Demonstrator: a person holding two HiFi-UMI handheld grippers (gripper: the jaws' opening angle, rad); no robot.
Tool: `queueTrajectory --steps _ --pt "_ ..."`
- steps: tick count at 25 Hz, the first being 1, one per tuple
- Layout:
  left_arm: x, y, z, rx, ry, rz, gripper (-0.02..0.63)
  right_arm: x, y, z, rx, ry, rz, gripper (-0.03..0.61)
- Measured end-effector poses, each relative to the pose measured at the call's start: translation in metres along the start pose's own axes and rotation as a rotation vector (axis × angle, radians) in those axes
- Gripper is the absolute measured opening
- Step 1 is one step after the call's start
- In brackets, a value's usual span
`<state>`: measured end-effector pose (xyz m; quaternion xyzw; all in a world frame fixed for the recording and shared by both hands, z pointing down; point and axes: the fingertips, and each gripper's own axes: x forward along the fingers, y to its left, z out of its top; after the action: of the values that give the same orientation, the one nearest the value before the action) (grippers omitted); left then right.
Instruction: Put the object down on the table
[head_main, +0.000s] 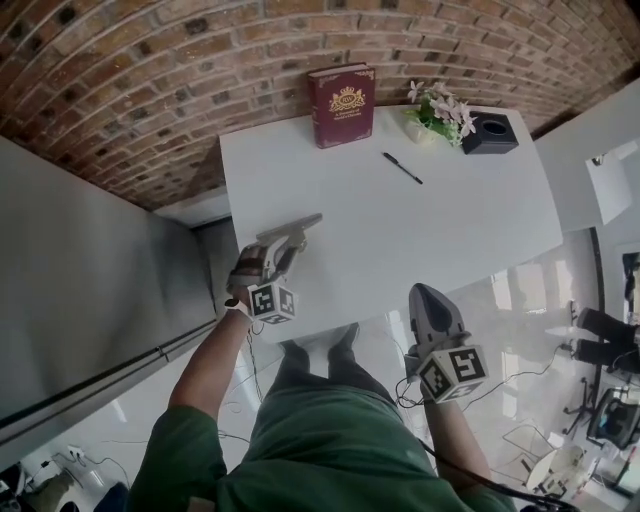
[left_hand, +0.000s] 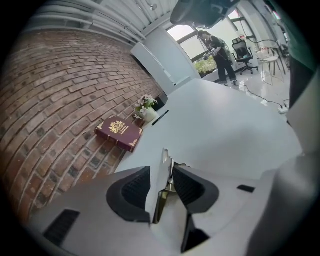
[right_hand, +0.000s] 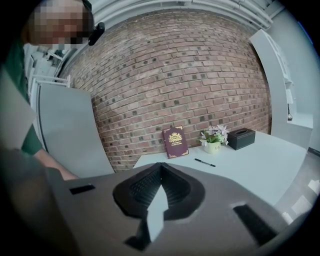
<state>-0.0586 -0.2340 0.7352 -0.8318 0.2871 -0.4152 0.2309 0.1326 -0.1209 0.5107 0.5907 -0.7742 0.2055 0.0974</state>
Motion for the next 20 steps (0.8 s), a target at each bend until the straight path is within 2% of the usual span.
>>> queueTrajectory --steps 11,16,20 --pt "-0.069 0.053 0.054 -0.071 -0.09 0.123 0.137 0.014 0.016 0.03 -0.017 -0.064 0.084 0.003" --pt "-0.103 0.086 0.096 -0.191 -0.165 0.164 0.131 0.019 0.023 0.048 -0.034 -0.111 0.129 0.003" --pt "-0.141 0.114 0.135 -0.311 -0.261 0.207 0.085 0.018 0.032 0.069 -0.076 -0.152 0.157 0.003"
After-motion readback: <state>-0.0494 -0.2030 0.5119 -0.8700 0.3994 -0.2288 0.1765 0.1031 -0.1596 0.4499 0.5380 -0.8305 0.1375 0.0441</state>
